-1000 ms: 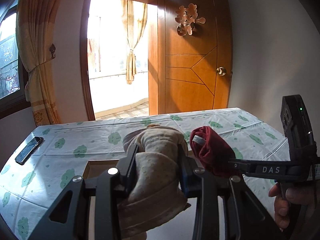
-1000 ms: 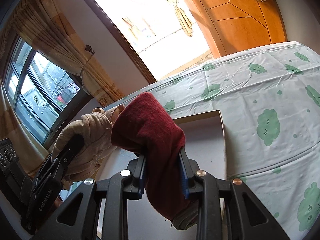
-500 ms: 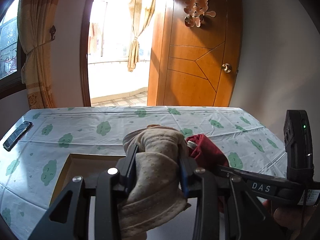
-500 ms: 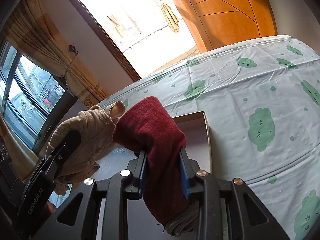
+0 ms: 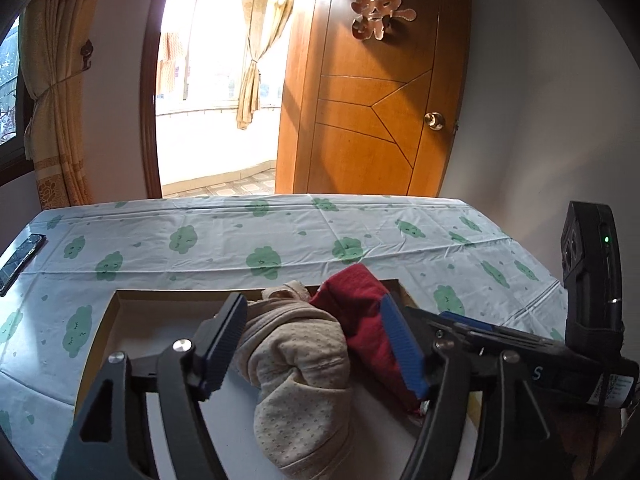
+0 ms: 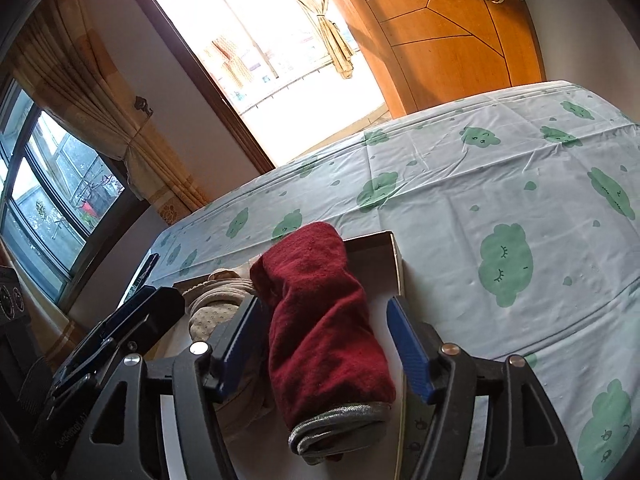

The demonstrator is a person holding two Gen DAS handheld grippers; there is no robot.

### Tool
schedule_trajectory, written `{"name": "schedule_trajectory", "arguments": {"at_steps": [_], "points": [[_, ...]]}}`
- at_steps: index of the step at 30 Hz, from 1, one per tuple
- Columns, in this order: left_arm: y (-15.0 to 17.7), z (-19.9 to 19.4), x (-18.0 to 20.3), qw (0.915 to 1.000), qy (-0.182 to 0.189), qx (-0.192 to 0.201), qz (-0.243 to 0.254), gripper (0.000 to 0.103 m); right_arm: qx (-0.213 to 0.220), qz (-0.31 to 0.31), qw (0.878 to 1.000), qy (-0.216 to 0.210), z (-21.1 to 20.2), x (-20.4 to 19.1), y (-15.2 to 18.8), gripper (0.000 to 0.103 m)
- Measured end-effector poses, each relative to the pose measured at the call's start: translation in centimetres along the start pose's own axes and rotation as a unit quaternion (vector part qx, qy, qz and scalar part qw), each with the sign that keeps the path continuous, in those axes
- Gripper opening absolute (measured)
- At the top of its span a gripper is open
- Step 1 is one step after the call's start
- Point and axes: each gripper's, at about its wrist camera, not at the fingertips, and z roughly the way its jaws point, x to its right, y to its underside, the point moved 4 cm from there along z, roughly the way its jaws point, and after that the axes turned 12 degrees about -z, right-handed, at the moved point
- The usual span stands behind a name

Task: Take underwear out of drawer
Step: 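Lower both garments into the beige tray and open both tools, then withdraw both tools from the tray and lower them into the drawer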

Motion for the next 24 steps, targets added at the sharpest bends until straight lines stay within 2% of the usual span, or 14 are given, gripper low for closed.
{"name": "schedule_trajectory", "arguments": {"at_steps": [13,24], "points": [[0.6,-2.4,0.0,0.9995,0.005,0.028,0.017,0.072,0.017,-0.032,0.999,0.005,-1.9,-1.0,1.4,0.071],[1.7,-7.2,-0.2,0.9981,0.038,0.047,0.017,0.077,0.039,-0.095,0.995,-0.003,-6.2,-3.8,3.6,0.072]]}}
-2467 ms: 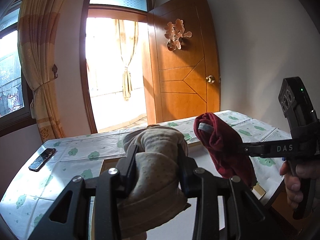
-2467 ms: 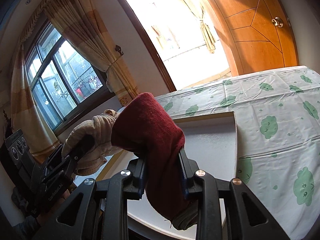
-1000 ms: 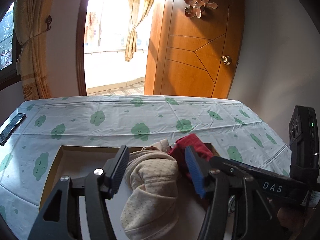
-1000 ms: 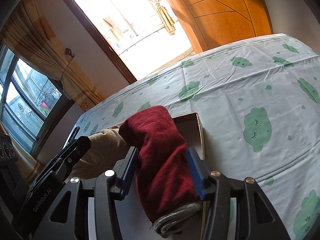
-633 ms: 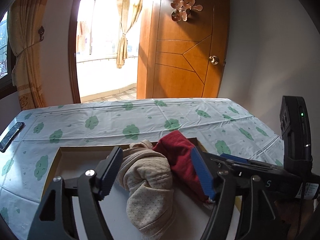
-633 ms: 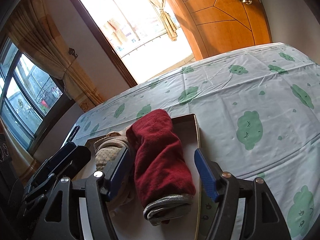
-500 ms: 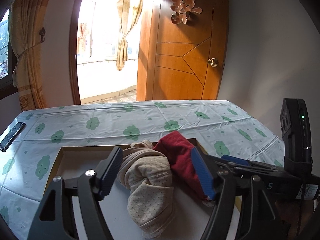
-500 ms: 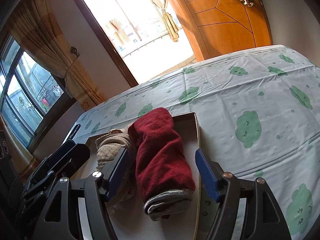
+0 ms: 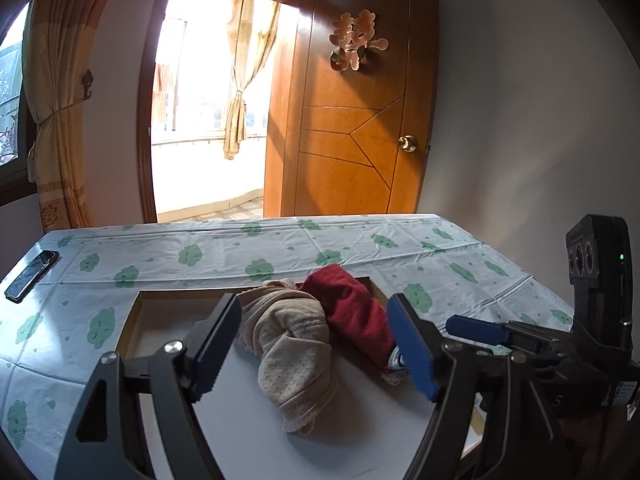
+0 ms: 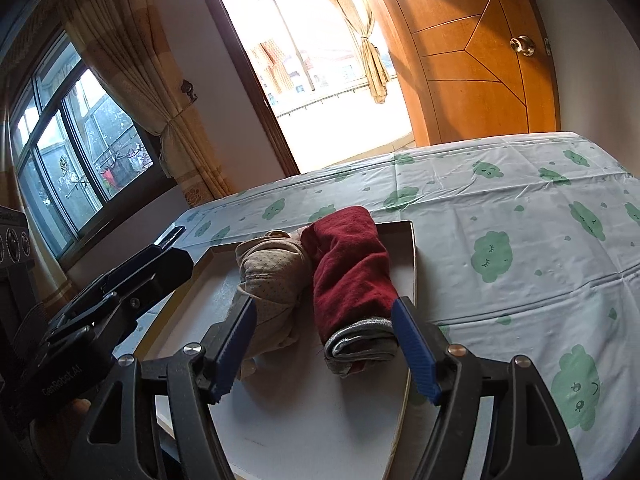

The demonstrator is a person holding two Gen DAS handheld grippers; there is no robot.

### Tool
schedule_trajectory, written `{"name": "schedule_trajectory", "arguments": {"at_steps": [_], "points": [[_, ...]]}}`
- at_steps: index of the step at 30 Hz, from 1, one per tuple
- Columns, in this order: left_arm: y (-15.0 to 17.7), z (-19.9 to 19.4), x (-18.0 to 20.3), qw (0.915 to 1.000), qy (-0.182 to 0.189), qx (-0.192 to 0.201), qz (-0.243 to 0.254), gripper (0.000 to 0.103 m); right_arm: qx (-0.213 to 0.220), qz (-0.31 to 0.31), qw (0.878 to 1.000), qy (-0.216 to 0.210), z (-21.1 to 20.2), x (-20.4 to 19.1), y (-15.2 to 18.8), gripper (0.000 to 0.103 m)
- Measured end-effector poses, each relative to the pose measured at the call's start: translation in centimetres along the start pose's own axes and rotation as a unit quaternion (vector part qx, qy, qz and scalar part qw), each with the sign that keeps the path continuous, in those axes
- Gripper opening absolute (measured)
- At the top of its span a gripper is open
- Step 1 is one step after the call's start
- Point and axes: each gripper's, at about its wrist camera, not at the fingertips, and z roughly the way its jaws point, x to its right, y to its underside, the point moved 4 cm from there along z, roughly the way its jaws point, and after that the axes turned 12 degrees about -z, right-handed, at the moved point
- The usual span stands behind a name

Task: Take underwear out of drawer
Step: 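Withdraw both tools from the tray and lower them into the drawer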

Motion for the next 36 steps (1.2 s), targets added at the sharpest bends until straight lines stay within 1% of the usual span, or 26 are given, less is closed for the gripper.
{"name": "schedule_trajectory", "arguments": {"at_steps": [6,10,11,17,24,27,31,36], "points": [[1.2,-3.5,0.3,0.9997,0.022,0.009,0.002,0.078,0.008,-0.035,0.999,-0.015,-3.2,-2.0,1.9,0.075],[2.1,-5.7,0.3,0.9993,0.033,0.019,0.0,0.084,0.017,-0.048,0.998,-0.025,-5.5,-3.0,3.3,0.077],[2.3,-6.2,0.3,0.9992,0.034,0.02,0.001,0.084,0.019,-0.05,0.998,-0.027,-5.9,-3.2,3.6,0.077],[4.3,-8.6,0.1,0.9989,0.044,0.014,0.002,0.085,0.024,-0.061,0.997,-0.036,-8.3,-4.1,6.0,0.078],[7.9,-10.8,-0.6,0.999,0.042,-0.011,0.015,0.086,0.016,-0.086,0.996,-0.033,-9.8,-5.2,9.7,0.078],[9.7,-11.1,-1.0,0.9987,0.034,-0.029,0.025,0.087,0.007,-0.1,0.994,-0.03,-9.8,-5.7,11.4,0.078],[11.9,-11.1,-1.8,0.9979,0.025,-0.055,0.024,0.087,-0.005,-0.096,0.995,-0.038,-9.8,-5.8,13.0,0.078],[14.4,-10.9,-2.4,0.9955,0.016,-0.089,0.028,0.087,-0.01,-0.099,0.995,-0.029,-10.1,-5.9,14.7,0.078]]}}
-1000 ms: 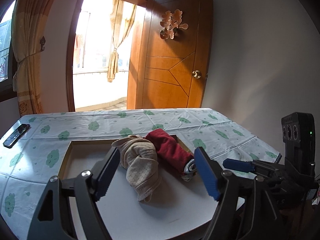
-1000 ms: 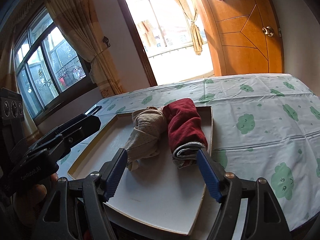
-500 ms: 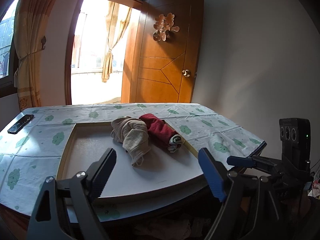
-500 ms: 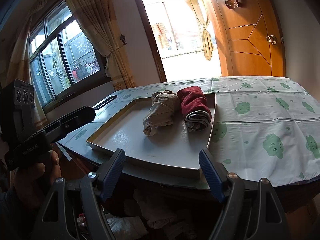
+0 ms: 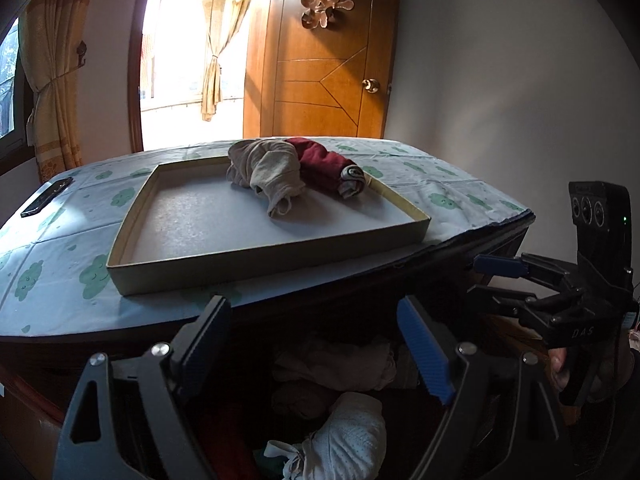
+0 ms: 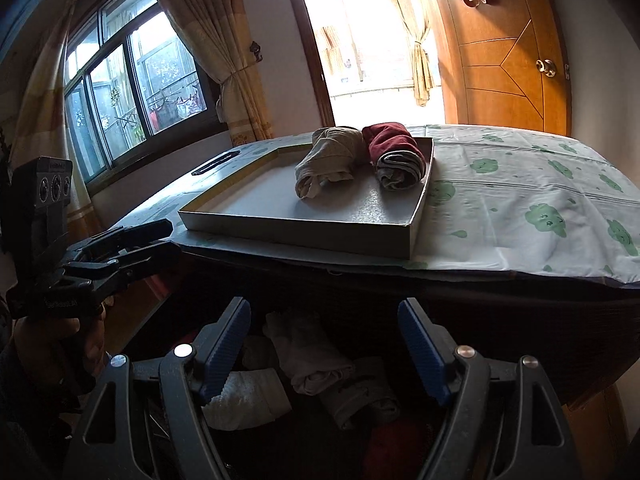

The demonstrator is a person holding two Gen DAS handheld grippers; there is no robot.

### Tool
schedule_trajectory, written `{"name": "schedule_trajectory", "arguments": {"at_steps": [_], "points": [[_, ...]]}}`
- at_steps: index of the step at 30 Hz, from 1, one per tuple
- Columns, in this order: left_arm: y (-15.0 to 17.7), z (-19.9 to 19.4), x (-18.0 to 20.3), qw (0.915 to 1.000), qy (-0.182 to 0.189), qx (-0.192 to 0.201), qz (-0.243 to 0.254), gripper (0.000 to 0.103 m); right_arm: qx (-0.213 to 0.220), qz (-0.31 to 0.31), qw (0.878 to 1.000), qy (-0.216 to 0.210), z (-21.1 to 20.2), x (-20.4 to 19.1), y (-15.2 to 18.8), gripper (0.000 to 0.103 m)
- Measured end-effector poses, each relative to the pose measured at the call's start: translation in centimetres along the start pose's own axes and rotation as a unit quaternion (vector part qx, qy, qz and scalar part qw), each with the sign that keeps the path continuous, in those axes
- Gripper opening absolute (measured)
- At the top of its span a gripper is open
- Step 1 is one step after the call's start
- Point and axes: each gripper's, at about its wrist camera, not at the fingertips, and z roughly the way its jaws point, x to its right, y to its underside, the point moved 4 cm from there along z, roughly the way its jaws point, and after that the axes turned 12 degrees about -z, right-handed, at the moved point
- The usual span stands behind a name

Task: Take underwear out of drawer
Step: 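Withdraw both tools from the tray and lower them into the drawer, then grasp the white dotted garment in the drawer with the left tool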

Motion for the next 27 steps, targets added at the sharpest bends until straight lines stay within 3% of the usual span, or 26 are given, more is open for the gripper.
{"name": "schedule_trajectory", "arguments": {"at_steps": [5,13,22,27], "points": [[2.7,1.2,0.1,0.9983,-0.005,-0.054,0.024,0.087,-0.013,-0.006,1.0,0.015,0.4,-0.2,1.9,0.078],[5.9,3.0,0.9,0.988,-0.009,-0.135,0.075,0.088,-0.027,-0.004,1.0,0.016,1.4,-0.7,3.8,0.078],[8.6,5.0,1.9,0.9704,-0.006,-0.21,0.119,0.088,-0.036,-0.009,0.999,0.024,1.7,-0.8,4.6,0.078],[9.3,6.2,1.8,0.9603,0.005,-0.255,0.113,0.086,-0.046,-0.008,0.999,0.024,2.3,-0.8,5.1,0.078]]}}
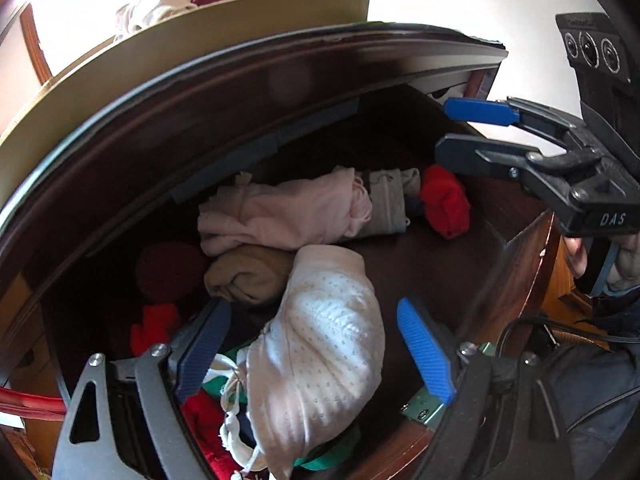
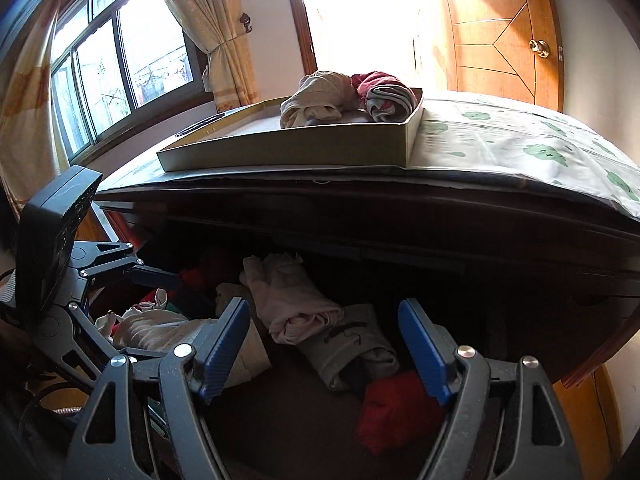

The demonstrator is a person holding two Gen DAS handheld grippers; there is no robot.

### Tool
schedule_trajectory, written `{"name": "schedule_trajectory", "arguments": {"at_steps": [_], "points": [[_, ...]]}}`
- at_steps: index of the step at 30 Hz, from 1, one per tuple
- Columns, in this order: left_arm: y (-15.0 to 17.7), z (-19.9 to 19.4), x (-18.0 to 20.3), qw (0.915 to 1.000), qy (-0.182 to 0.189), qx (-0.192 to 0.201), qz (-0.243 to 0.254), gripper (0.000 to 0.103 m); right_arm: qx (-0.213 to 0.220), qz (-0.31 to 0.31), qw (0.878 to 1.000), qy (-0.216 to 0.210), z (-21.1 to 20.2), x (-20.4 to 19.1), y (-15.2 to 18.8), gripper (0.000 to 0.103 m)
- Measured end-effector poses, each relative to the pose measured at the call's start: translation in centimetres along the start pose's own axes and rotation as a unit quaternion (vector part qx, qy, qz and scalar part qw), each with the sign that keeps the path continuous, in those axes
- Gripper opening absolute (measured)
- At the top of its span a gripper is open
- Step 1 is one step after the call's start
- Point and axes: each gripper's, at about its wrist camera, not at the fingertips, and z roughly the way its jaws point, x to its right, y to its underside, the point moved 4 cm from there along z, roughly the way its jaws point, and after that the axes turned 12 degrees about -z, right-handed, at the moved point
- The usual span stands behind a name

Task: Take underwear out of drawer
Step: 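Grasp the white dotted garment in the drawer with the left tool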

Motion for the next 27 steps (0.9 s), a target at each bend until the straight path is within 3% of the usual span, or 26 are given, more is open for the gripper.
{"name": "schedule_trajectory", "arguments": {"at_steps": [8,10,12,13,16,18,27], "points": [[-0.1,2.3,0.0,0.998,0.012,-0.062,0.005,0.083,-0.005,-0.019,1.0,0.007,0.2,-0.4,-0.1,0.078],[0.0,2.6,-0.1,0.9973,0.018,-0.072,0.004,0.065,-0.006,-0.025,1.0,0.011,0.2,-0.5,-0.2,0.078],[0.4,2.6,0.1,0.9969,0.024,-0.074,0.011,0.058,-0.008,-0.031,0.999,0.01,0.3,-0.5,-0.3,0.078],[0.5,2.6,0.0,0.9969,0.024,-0.073,0.013,0.05,-0.01,-0.035,0.999,0.009,0.4,-0.6,-0.4,0.078],[0.8,2.0,0.0,0.9975,0.033,-0.061,0.014,0.035,-0.021,-0.056,0.998,0.013,0.7,-0.9,-0.7,0.078],[1.0,1.4,-0.3,0.998,0.039,-0.05,0.008,0.031,-0.031,-0.071,0.997,0.011,1.0,-1.2,-0.9,0.078],[1.5,-2.1,-2.9,0.995,0.078,0.033,-0.053,0.027,-0.084,-0.163,0.983,-0.006,2.9,-3.0,-1.6,0.078]]}}
